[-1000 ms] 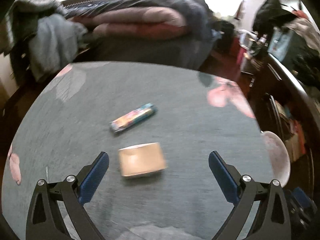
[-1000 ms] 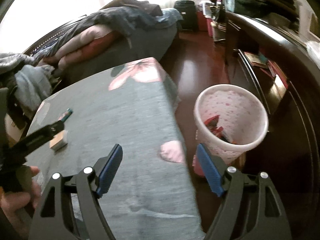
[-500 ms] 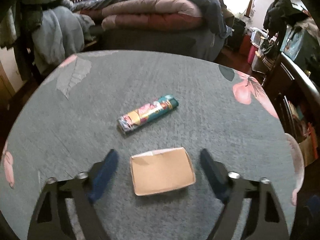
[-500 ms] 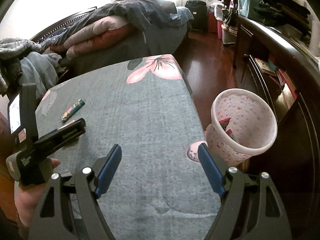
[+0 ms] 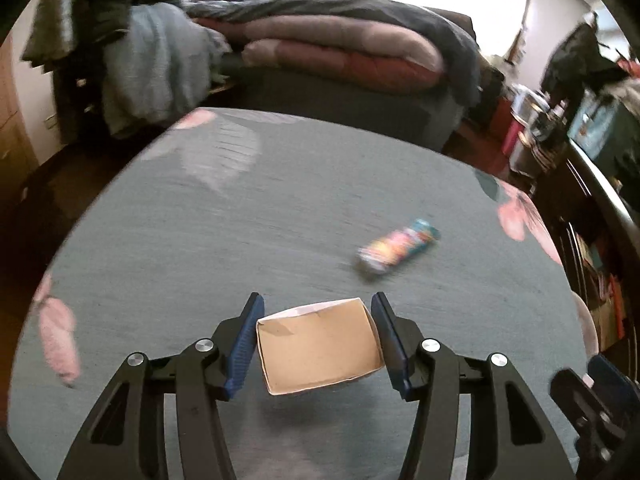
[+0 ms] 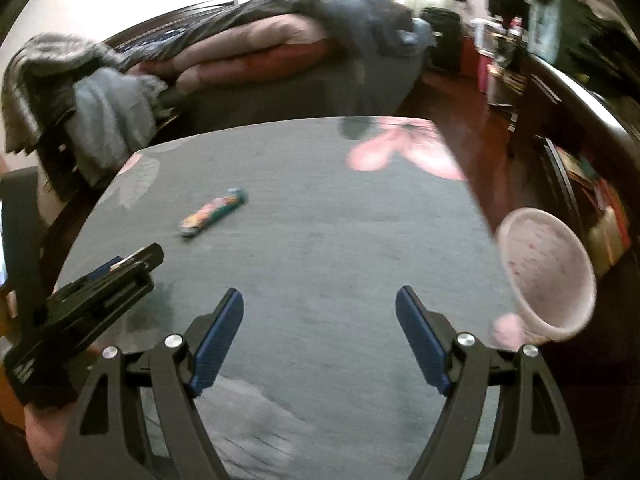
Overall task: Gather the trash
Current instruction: 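Grasp the tan cardboard box with the left tool while the right tool grasps the colorful lighter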
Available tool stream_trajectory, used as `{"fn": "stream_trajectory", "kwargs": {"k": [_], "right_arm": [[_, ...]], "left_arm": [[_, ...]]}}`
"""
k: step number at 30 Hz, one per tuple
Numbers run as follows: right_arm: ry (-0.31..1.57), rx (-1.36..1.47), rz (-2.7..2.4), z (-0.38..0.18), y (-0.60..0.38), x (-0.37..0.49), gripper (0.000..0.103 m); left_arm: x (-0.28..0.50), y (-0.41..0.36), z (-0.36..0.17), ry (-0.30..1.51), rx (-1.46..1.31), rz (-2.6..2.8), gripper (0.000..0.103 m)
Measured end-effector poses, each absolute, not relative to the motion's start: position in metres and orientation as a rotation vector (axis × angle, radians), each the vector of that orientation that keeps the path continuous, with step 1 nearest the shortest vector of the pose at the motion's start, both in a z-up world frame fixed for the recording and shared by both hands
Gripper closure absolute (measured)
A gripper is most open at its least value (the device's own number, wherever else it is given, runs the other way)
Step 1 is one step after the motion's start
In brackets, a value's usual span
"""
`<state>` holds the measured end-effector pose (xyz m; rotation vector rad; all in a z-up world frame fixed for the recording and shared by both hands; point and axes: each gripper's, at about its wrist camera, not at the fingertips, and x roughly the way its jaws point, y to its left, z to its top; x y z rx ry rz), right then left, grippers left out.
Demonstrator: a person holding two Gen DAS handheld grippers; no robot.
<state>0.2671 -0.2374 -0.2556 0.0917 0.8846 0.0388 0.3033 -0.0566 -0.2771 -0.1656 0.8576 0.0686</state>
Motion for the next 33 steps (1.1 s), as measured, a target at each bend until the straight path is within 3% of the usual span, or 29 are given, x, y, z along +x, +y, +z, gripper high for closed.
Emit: {"fn": "stream_trajectory", "kwargs": {"k": [10, 25, 27, 33], "right_arm": [[0.972, 0.127, 0.091, -0.284, -0.159, 0.345, 0.023], [0.985, 0.100, -0.072, -0.302, -0.110, 0.401, 0.023], [0.975, 0.079, -0.092, -0.303, -0.107, 0.405, 0.025], [0.967, 0.034, -0.060, -0.302, -0.102, 0.407, 0.053]], "left_arm": [[0.288, 0.032, -0.258, 0.798, -0.264, 0.172, 0.047], [0.286, 0.066, -0.247, 0.756, -0.313, 0.155, 0.047], [0.285, 0.067, -0.246, 0.753, -0.313, 0.154, 0.047], [0.284, 0.067, -0.244, 0.755, -0.309, 0.162, 0.047]]}}
